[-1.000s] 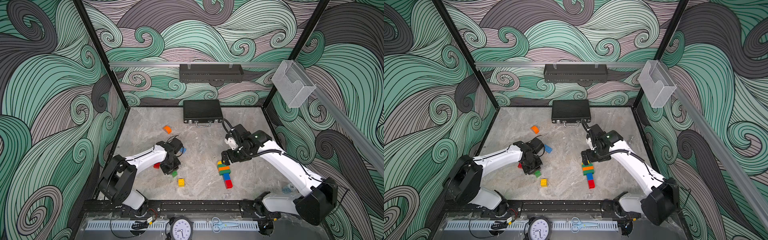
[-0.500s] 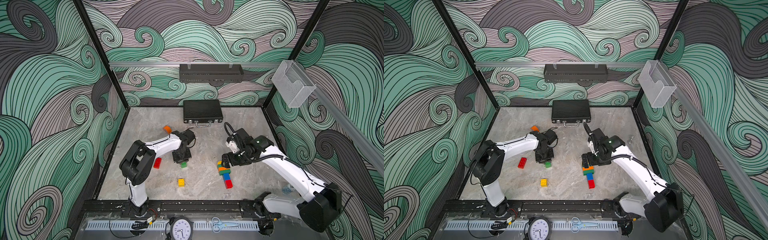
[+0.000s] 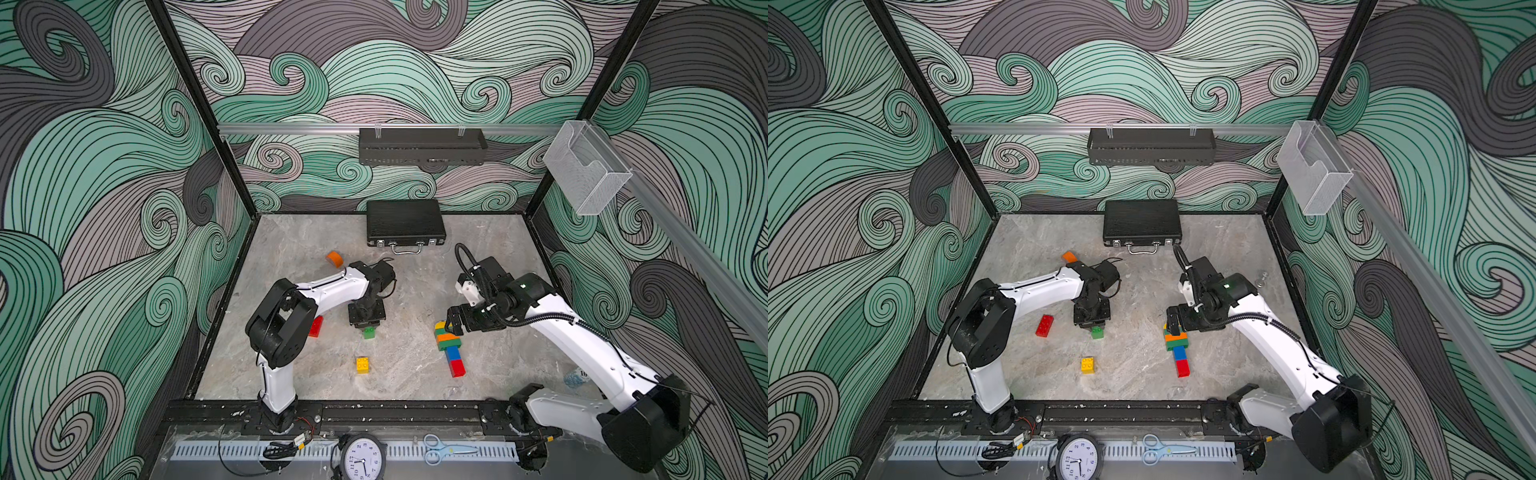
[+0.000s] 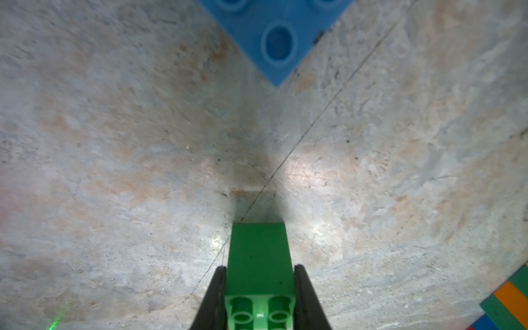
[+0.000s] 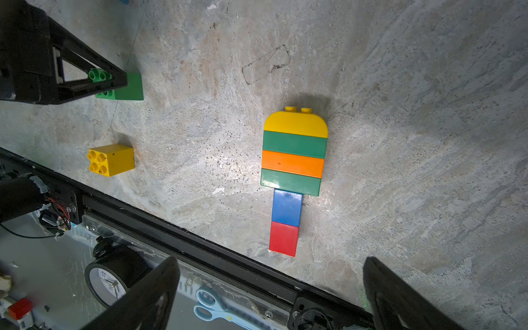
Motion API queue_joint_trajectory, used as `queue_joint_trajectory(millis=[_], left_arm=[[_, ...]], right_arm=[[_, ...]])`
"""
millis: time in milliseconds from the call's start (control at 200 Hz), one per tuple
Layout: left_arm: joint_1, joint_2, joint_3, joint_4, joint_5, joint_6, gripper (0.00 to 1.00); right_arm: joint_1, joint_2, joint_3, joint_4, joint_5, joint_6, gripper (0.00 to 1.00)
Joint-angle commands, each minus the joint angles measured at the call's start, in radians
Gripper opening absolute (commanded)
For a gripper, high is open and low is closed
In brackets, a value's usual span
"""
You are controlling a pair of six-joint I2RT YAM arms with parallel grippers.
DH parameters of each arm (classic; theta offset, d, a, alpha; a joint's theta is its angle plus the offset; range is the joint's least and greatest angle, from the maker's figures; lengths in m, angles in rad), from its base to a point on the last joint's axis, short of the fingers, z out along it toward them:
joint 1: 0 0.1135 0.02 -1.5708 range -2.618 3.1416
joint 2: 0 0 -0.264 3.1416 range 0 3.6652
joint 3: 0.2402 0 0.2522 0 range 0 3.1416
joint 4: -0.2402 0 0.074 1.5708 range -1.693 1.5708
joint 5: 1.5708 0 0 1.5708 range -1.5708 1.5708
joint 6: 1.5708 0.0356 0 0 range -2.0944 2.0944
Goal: Assemble an ice cream with lego
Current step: Place the lego brick at the center of the board.
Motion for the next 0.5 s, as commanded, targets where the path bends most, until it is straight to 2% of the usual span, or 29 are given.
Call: queue_joint_trajectory(millis=[0, 275, 370, 495], left_arm=[[-0.012, 0.002, 0.041, -0.052, 0.005, 0.021, 0.29], [-0.026, -0.029, 0.055, -0.085, 0.005, 0.032, 0.52], [-0.030, -0.045, 0.052, -0.109, 0.002, 0.031, 0.56], [-0.061, -0.102, 0.030, -0.167, 0.005, 0.032, 0.56]], right_arm=[[-0.016, -0.020, -0.017, -0.009, -0.020, -0.025, 0.99], [-0.044, -0.031, -0.013, -0.027, -0.037, -0.052, 0.99], [-0.054, -0.032, -0.010, -0.035, -0.046, -0.061, 0.99], [-0.061, -0.033, 0.007, -0.052, -0.056, -0.068, 0.99]])
